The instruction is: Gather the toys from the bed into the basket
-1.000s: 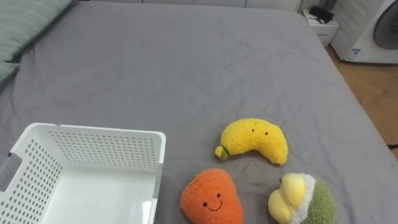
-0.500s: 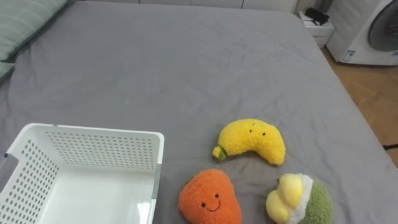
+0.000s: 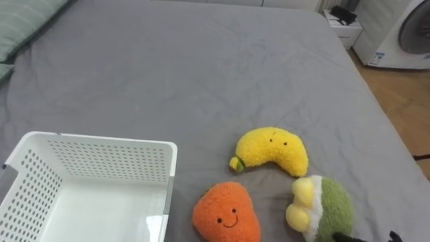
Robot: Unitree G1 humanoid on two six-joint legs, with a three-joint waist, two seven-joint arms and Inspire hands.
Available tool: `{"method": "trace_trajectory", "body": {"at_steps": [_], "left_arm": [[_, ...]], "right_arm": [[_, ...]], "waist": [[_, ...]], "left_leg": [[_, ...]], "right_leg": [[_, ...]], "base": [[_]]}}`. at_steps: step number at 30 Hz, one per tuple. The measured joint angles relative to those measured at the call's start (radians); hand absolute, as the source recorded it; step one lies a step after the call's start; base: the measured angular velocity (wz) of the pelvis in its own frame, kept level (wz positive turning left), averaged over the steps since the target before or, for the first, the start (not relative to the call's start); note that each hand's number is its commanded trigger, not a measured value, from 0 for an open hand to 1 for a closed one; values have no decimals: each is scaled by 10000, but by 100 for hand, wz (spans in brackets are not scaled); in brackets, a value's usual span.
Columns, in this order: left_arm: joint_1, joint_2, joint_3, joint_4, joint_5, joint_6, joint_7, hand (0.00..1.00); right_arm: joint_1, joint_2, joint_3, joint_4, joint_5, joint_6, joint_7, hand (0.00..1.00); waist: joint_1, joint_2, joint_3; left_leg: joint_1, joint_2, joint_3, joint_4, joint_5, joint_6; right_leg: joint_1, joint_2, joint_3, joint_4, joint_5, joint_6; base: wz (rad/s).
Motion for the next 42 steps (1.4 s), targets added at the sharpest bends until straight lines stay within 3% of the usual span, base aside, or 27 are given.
{"method": "trace_trajectory", "body": {"at_steps": [9,17,32,35,42], "left_arm": [[-41,-45,-424,-68,-14,-59,-1,0],[-61,-77,-477,-108,-13,-64,-42,0],[17,-48,-591,-135,13,-16,-40,0],[96,-52,-587,-162,15,-10,-56,0],[335,-40,-588,-458,78,63,-53,0]], "right_arm": [[-52,-18,1050,-1907,-782,-87,70,0],[-186,-4,1112,-2931,-1132,-152,383,0],[-285,-19,1408,-2971,-1162,-152,524,0],[-287,-20,1403,-2959,-1849,-134,644,0],[-286,-10,1409,-2544,-2342,-48,1029,0]], "waist": [[179,95,20],[195,188,20],[170,167,-44],[171,157,-48],[165,-15,-32]], "left_leg": [[-138,8,21,38,1,1],[-192,11,15,32,1,1],[-278,13,-73,84,2,2],[-290,15,-96,89,4,0],[-322,-26,-288,107,6,4]], "right_leg": [[-207,-2,7,140,20,-9],[-239,0,0,119,19,-8],[-231,-24,-161,134,21,-11],[-224,-44,-281,128,24,-15],[-155,-108,-558,102,21,-10]], "base": [[-1],[0],[2],[4],[7]]}}
